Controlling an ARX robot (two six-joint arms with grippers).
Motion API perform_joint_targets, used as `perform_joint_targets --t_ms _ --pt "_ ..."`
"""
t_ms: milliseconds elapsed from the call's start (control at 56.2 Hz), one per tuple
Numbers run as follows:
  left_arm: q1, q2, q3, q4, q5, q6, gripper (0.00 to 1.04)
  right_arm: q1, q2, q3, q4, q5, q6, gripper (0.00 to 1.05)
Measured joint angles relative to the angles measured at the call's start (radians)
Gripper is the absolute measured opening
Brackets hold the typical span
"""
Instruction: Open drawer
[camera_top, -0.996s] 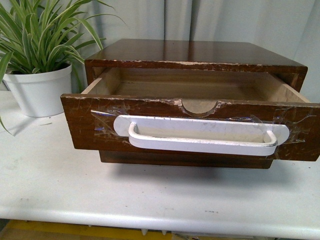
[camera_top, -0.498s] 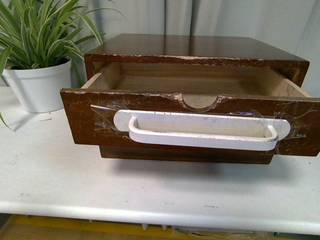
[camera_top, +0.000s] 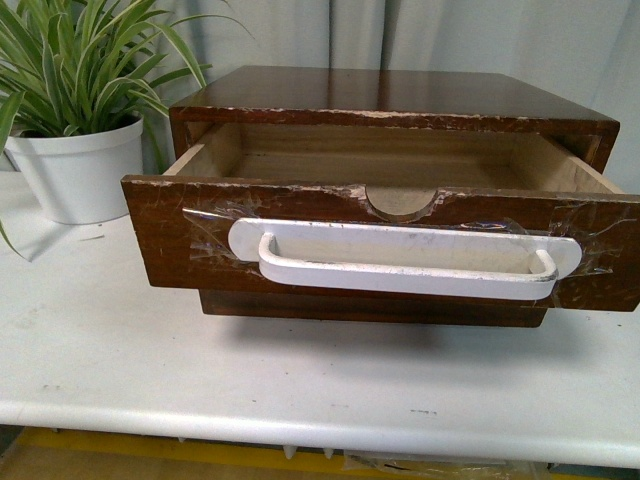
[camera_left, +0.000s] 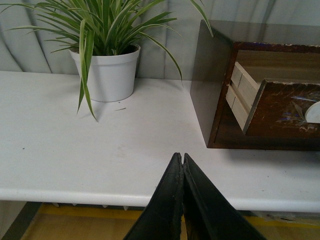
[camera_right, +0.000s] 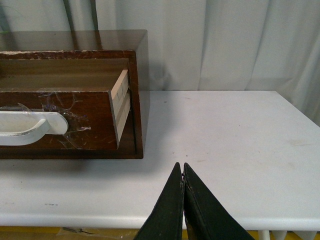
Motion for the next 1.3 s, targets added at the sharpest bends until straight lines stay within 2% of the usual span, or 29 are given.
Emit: perform_joint_targets --t_ms 160,214,730,783,854,1299 --pt "0.000 -0.001 0.000 0.000 0.000 0.000 0.04 0.000 0.000 0.000 0.000 0.000 0.000 0.01" --pt "0.000 -0.001 0.000 0.000 0.000 -0.001 0.12 0.000 0.000 0.000 0.000 0.000 -0.001 0.05" --pt "0.000 -0.002 0.000 0.000 0.000 0.000 0.99 0.000 0.000 0.000 0.000 0.000 -0.001 0.92" --pt "0.000 -0.002 0.000 0.000 0.000 0.000 0.99 0.000 0.000 0.000 0.000 0.000 0.000 0.98" --pt "0.000 -0.002 0.000 0.000 0.000 0.000 0.98 0.000 0.000 0.000 0.000 0.000 0.000 0.95" --pt "0.000 -0.002 0.000 0.000 0.000 0.000 0.99 0.000 0.000 0.000 0.000 0.000 0.000 0.96"
